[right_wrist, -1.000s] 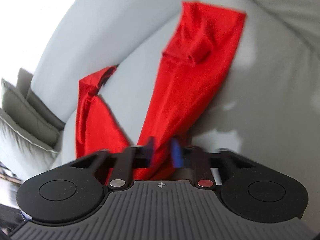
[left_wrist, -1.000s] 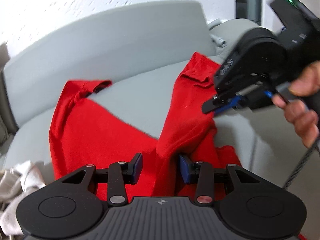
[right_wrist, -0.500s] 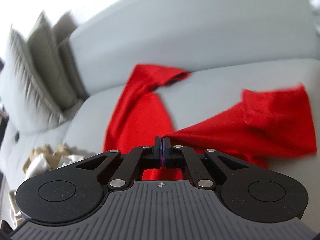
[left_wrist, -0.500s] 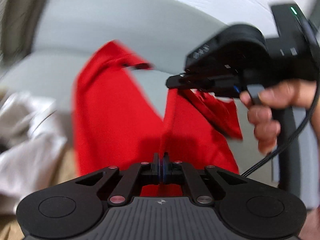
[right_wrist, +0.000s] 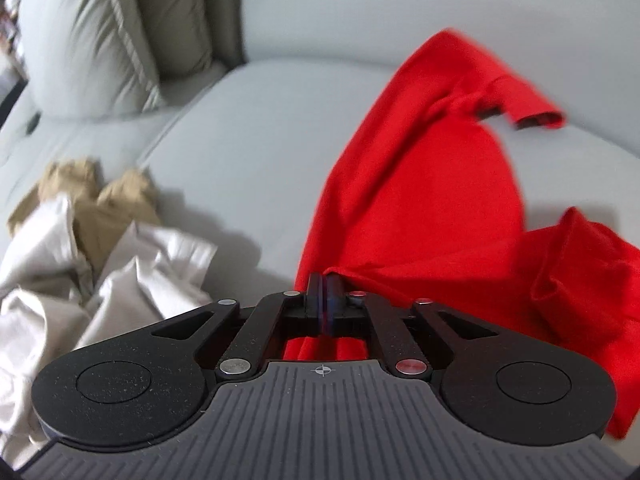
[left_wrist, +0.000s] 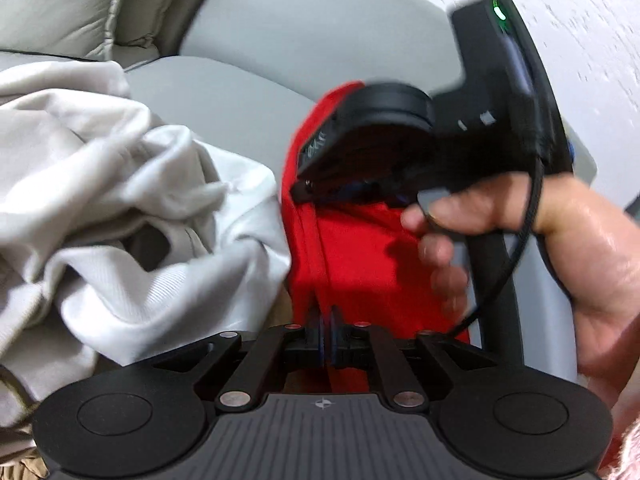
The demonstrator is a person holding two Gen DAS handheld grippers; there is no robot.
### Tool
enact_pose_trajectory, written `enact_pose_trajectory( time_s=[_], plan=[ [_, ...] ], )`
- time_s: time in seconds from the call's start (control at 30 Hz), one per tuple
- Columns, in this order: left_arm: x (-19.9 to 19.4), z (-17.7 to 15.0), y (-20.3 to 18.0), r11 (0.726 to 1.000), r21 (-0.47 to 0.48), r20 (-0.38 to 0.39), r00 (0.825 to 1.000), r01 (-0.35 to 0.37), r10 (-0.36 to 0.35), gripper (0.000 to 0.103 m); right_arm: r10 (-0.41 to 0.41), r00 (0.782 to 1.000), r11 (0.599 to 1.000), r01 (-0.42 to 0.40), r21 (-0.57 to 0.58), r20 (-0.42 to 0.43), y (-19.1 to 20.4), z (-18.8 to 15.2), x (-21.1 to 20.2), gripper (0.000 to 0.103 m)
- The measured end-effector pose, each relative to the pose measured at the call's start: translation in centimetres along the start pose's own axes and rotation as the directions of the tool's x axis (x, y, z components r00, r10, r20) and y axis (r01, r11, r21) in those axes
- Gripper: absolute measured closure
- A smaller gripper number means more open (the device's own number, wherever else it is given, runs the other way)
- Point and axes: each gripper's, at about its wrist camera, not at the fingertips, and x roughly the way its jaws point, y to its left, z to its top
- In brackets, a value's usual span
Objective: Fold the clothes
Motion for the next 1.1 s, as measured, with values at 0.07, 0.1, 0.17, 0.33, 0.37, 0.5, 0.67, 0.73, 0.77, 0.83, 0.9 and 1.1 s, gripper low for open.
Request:
enact_pose_trajectory(
  time_s=[0.07, 0.1, 0.17, 0.33, 0.37, 0.5, 0.67, 0.73, 0.77, 0.83, 0.9, 1.1],
  plan=[
    [-1.1, 0.2, 0.3, 1.0, -0.01, 0.056, 0.998, -0.029, 0.03, 0.072, 0.028, 0.999, 1.0, -0.028, 0.003, 0.035, -0.4, 0.2, -2.2, 0.061],
    [-1.6, 0.2, 0.3, 0.999, -0.01, 0.078, 0.996, -0.041, 0.041, 0.072, 0.04, 0.998, 0.999, -0.04, 0.001, 0.045, -0.8, 0.1, -3.8, 0.057],
    [-2.5, 0.1, 0.2, 0.998, -0.007, 0.12, 0.991, -0.062, 0.062, 0.072, 0.05, 0.998, 0.999, -0.049, -0.01, 0.036, -1.7, -0.7, -7.2, 0.056],
    [-5.0, -1.0, -1.8, 0.991, 0.134, 0.158, 0.987, -0.005, -0.016, 0.097, 0.067, 0.998, 0.997, -0.067, -0.042, 0.004, -3.9, -3.0, -15.6, 0.049],
    [-5.6, -1.6, -2.6, 0.982, 0.18, 0.12, 0.989, 0.065, -0.088, 0.098, 0.054, 0.998, 0.997, -0.055, -0.058, -0.021, -4.3, -4.0, -16.8, 0.049],
    [-6.2, -4.0, -5.8, 0.927, 0.296, -0.052, 0.973, 0.231, -0.226, 0.097, 0.015, 0.996, 0.994, -0.024, -0.109, -0.084, -5.4, -8.5, -18.4, 0.058],
    [-5.1, -6.1, -5.8, 0.95, 0.311, -0.1, 0.994, -0.004, 0.037, 0.097, -0.073, 0.996, 0.996, 0.07, -0.053, -0.056, -7.0, -12.9, -18.1, 0.071],
    [-6.3, -5.7, -3.5, 0.957, 0.219, -0.102, 0.971, -0.191, 0.217, 0.096, -0.108, 0.993, 0.994, 0.107, -0.029, -0.047, -7.7, -14.7, -17.9, 0.077],
    [-7.3, -5.7, -2.7, 0.948, 0.183, -0.095, 0.955, -0.262, 0.282, 0.097, -0.126, 0.991, 0.992, 0.125, -0.018, -0.042, -8.0, -15.6, -17.8, 0.092],
    [-9.2, -5.1, -1.2, 0.945, 0.117, -0.096, 0.944, -0.304, 0.316, 0.099, -0.162, 0.986, 0.987, 0.162, 0.006, -0.034, -8.7, -17.4, -17.7, 0.095],
    [-10.9, -4.9, -0.6, 0.955, 0.07, -0.099, 0.95, -0.29, 0.295, 0.093, -0.195, 0.981, 0.979, 0.195, 0.052, -0.02, -9.7, -19.0, -18.4, 0.074],
    [-12.4, -8.8, -5.5, 0.985, 0.134, -0.152, 0.979, -0.113, 0.133, 0.043, 0.012, 1.0, 0.981, -0.009, 0.196, -0.013, -11.5, -21.7, -22.5, 0.055]
  ],
)
